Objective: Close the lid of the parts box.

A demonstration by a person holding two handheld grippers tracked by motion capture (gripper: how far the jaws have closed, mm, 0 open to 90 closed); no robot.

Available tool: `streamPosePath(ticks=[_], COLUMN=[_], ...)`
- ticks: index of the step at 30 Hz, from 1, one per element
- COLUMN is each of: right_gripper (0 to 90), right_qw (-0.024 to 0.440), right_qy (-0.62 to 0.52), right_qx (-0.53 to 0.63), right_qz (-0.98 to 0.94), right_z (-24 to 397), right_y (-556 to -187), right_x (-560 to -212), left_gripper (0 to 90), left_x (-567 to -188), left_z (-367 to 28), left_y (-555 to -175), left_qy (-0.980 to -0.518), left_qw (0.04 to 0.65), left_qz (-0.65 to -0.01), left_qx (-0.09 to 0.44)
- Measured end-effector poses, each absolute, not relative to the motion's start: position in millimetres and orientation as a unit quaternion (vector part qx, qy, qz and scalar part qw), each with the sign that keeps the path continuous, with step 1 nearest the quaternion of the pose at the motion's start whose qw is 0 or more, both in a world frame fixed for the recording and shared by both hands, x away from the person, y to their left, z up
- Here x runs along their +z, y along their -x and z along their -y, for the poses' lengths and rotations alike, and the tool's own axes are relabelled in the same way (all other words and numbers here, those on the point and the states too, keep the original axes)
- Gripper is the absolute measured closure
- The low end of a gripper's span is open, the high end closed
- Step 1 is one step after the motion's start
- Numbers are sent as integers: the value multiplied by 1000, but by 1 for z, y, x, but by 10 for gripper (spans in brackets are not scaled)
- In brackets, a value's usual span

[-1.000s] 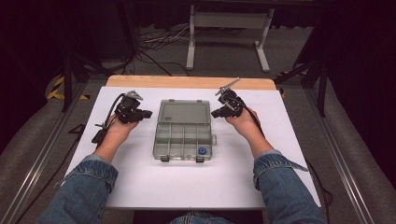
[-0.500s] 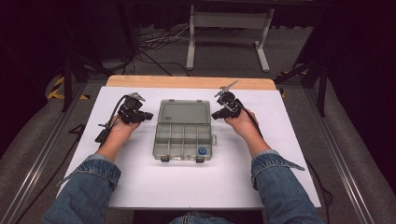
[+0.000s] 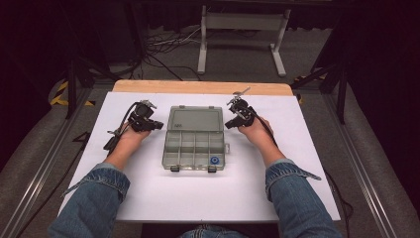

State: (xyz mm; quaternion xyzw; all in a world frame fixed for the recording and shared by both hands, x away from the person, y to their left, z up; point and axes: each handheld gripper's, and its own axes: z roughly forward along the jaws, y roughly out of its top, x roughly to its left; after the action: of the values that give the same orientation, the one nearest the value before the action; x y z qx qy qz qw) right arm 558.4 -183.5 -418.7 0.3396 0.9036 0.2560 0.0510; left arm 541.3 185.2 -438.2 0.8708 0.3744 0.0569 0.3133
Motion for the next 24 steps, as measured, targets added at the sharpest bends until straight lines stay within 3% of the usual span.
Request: streamPosePath(ticks=[24], right_gripper=[900], right_qw=[40], right_qy=[-345], right_qx=[245], right_qz=[-905], right_z=[182], right_y=[-563], right_x=[-429], left_gripper=[890], left_x=[-445], left_z=[-176], left_y=[-545], left_qy=[-879], left_qw=[304], left_qz=[-365], left_qx=[43])
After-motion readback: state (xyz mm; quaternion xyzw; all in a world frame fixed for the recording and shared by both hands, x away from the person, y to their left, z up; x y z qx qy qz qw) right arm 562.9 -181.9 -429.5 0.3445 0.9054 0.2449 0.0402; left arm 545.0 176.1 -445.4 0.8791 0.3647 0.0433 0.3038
